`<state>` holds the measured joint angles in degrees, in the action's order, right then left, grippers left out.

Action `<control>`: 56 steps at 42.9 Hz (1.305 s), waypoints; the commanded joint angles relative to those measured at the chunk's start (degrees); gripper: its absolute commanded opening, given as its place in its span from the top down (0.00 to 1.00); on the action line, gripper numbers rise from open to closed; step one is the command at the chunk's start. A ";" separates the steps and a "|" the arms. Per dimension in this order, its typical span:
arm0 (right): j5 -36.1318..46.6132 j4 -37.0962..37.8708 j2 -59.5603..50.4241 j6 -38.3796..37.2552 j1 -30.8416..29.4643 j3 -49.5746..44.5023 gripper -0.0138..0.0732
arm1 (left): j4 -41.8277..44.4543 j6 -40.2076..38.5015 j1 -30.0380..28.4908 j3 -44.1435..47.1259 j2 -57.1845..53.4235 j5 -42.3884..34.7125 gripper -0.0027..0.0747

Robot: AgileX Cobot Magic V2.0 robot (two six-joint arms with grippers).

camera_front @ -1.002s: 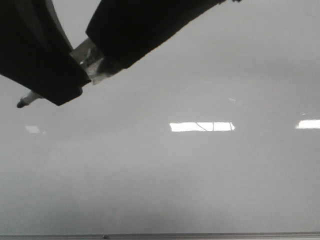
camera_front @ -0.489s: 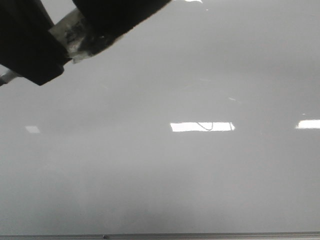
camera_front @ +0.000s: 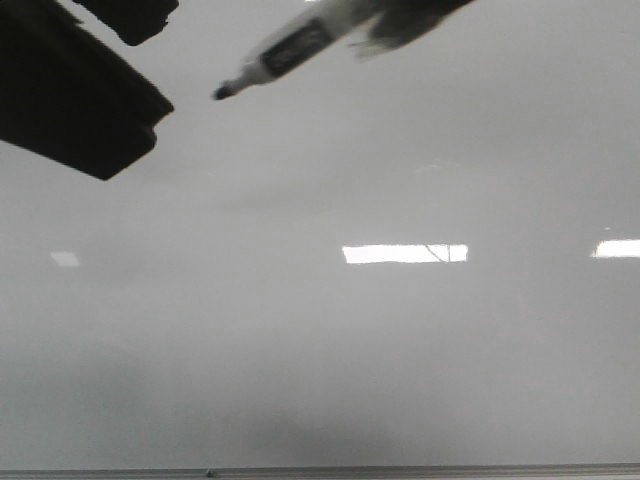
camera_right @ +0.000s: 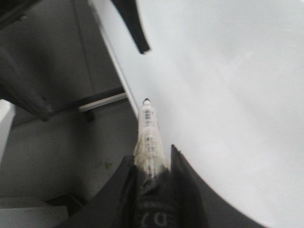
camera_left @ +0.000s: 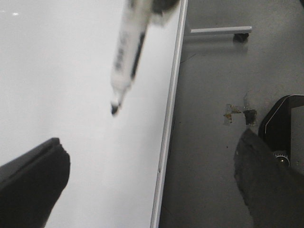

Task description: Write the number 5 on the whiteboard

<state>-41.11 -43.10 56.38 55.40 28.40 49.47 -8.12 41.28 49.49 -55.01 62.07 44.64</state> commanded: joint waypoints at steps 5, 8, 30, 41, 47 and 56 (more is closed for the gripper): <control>9.23 -1.08 -10.58 -3.25 -12.52 -5.73 0.91 | -1.11 -0.46 0.33 -1.95 -1.24 -3.33 0.14; 12.23 -1.55 -12.52 -3.96 -15.92 -7.88 0.91 | -1.11 -0.46 0.33 -1.95 -1.24 -3.33 0.23; 17.41 -5.04 -11.99 -3.96 -17.35 -9.06 0.91 | -1.74 -0.46 0.33 -1.95 -1.24 -2.78 0.99; 22.37 -5.93 -0.80 -3.96 -17.35 -0.17 0.91 | -1.86 -0.46 0.33 -1.95 -1.24 -2.78 0.99; 21.41 -5.93 6.97 -3.96 -17.35 6.28 0.91 | -1.86 -0.46 0.33 -1.95 -1.24 -2.78 0.99; 23.43 -5.99 14.07 -3.96 -17.28 12.51 0.91 | -1.86 -0.46 0.33 -1.95 -1.24 -2.78 0.99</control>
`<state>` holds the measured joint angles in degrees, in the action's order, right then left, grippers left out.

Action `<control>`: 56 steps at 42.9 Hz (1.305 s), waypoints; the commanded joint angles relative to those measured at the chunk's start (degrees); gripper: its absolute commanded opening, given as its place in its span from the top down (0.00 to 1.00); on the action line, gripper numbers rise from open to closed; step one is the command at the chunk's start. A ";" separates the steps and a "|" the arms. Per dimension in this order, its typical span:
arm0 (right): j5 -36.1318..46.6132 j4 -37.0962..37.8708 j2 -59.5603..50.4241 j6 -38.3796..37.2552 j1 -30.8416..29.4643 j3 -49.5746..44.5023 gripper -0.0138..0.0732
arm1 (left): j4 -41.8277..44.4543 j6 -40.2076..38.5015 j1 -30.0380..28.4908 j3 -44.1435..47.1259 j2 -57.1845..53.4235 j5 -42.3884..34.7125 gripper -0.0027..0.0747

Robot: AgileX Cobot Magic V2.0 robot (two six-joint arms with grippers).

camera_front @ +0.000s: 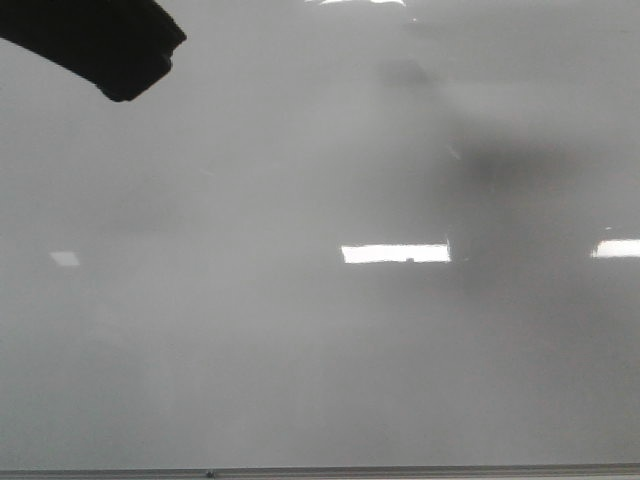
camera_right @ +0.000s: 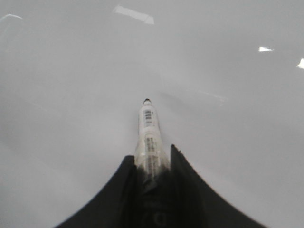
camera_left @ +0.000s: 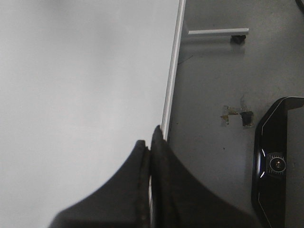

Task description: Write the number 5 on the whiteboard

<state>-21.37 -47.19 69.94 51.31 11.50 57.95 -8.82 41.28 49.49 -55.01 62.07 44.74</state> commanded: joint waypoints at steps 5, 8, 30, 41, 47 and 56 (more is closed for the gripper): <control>3.80 -1.89 3.47 0.13 -0.39 7.55 0.91 | -1.16 -0.46 0.33 -1.95 -1.24 -2.89 0.99; 3.74 -1.89 5.10 0.13 -0.39 9.29 0.91 | -1.16 -0.46 0.33 -1.95 -1.24 -2.89 0.99; -1.60 -1.47 9.79 0.18 2.49 8.37 0.91 | -1.16 -0.46 0.33 -1.95 -1.24 -2.89 0.99; 3.16 -1.47 9.65 0.18 3.31 6.25 0.91 | -1.16 -0.46 0.33 -1.95 -1.24 -2.89 0.99; 4.25 -1.47 9.21 0.13 3.03 6.25 0.91 | -1.16 -0.46 0.33 -1.95 -1.24 -2.89 0.99; 4.15 -1.47 7.86 -0.34 -1.05 3.57 0.91 | -1.16 -0.46 0.33 -1.95 -1.24 -2.75 0.99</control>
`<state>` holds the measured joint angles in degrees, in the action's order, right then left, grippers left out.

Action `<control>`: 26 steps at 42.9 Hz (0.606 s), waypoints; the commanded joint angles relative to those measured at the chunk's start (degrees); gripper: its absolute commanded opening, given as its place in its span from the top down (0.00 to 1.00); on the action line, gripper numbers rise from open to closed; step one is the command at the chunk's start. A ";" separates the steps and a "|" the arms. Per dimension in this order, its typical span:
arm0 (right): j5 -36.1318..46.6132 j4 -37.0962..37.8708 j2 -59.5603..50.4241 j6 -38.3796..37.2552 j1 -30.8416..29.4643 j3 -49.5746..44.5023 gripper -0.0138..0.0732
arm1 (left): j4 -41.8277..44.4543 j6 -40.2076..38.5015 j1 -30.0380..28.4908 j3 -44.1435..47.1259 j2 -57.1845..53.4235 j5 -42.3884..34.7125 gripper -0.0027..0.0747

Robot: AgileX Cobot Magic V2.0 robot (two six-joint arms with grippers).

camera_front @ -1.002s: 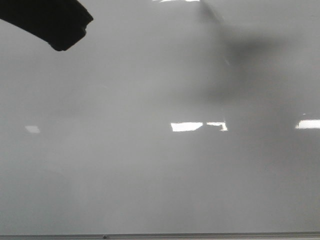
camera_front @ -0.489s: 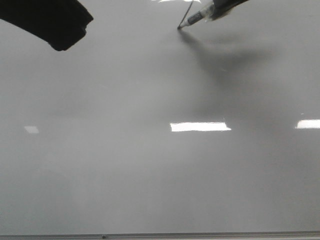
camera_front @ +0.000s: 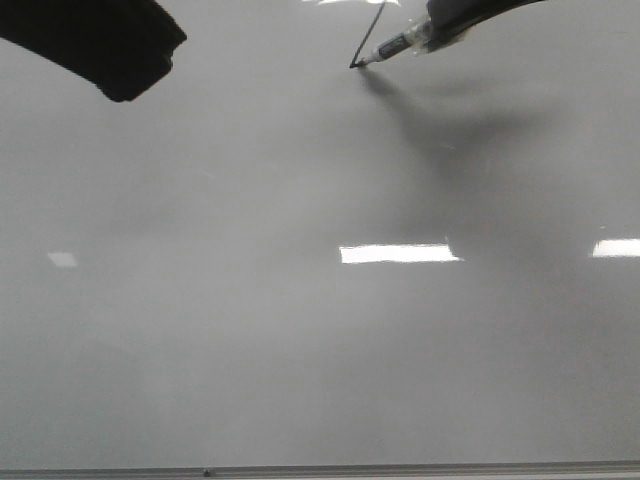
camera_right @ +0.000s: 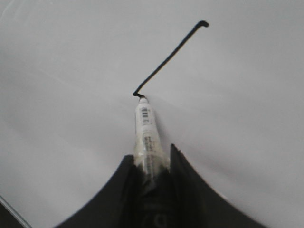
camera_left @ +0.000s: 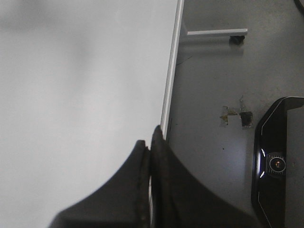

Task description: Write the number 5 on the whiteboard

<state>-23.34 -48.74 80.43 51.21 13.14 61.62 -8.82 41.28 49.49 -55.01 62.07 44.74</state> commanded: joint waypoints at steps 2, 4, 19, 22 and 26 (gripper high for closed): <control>6.15 0.08 -3.36 -0.24 -3.92 -1.55 0.91 | -1.16 -0.46 0.33 -1.95 -1.24 -2.76 0.99; 6.15 0.08 -4.06 -0.24 -4.82 -2.90 0.91 | -1.16 -0.46 0.33 -1.95 -1.24 -2.76 0.99; 8.91 0.36 -0.51 -0.19 0.43 -8.76 0.91 | -1.16 -0.46 0.33 -1.95 -1.24 -2.76 0.99; 12.59 -0.75 1.28 -0.19 3.10 -8.63 0.91 | -1.16 -0.46 0.33 -1.95 -1.24 -2.76 0.99; 15.74 -1.84 3.58 -0.19 5.66 -7.55 0.91 | -1.16 -0.46 0.33 -1.95 -1.24 -2.76 0.99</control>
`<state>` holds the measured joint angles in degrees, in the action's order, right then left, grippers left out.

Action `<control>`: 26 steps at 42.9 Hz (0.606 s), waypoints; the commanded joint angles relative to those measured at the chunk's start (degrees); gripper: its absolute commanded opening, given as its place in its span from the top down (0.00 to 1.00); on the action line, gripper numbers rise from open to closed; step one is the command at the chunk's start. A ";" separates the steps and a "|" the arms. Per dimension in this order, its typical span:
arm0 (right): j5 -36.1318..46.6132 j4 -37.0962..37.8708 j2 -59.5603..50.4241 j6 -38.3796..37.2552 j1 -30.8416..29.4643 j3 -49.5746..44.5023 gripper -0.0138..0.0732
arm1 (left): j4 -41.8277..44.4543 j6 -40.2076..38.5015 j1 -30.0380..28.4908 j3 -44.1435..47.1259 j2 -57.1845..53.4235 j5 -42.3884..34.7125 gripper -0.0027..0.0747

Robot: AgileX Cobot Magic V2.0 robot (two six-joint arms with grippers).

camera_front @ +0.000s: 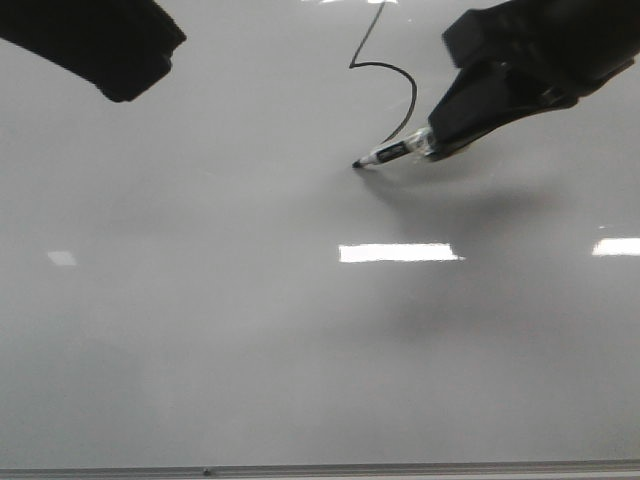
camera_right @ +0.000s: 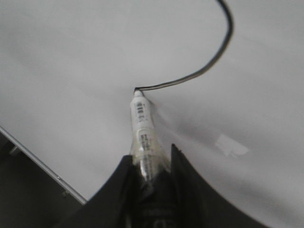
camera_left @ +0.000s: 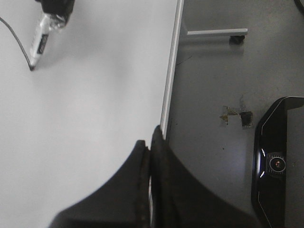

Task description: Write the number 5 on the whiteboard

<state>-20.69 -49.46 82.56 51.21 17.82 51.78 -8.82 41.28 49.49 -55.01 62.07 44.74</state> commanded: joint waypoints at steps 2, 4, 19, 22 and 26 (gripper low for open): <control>13.35 -1.20 2.11 -0.19 1.74 3.22 0.91 | -1.16 -0.46 0.33 -1.95 -1.24 -2.76 0.99; 12.31 -1.20 2.12 -0.19 1.95 3.84 0.91 | -1.16 -0.46 0.33 -1.95 -1.24 -2.76 0.99; 9.19 -1.14 -11.88 -0.19 -0.67 4.68 0.91 | -1.21 -0.46 0.33 -1.95 -1.24 -2.65 0.99; 8.85 -1.14 -11.65 -0.19 -2.40 5.08 0.91 | -1.21 -0.46 0.33 -1.95 -1.24 -2.65 0.99; 8.80 -1.14 -10.53 -0.19 -2.81 6.14 0.91 | -1.21 -0.46 0.33 -1.95 -1.24 -2.65 0.99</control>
<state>-14.54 -49.63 72.74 51.09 15.56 55.04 -8.82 41.28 49.49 -55.01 62.07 44.83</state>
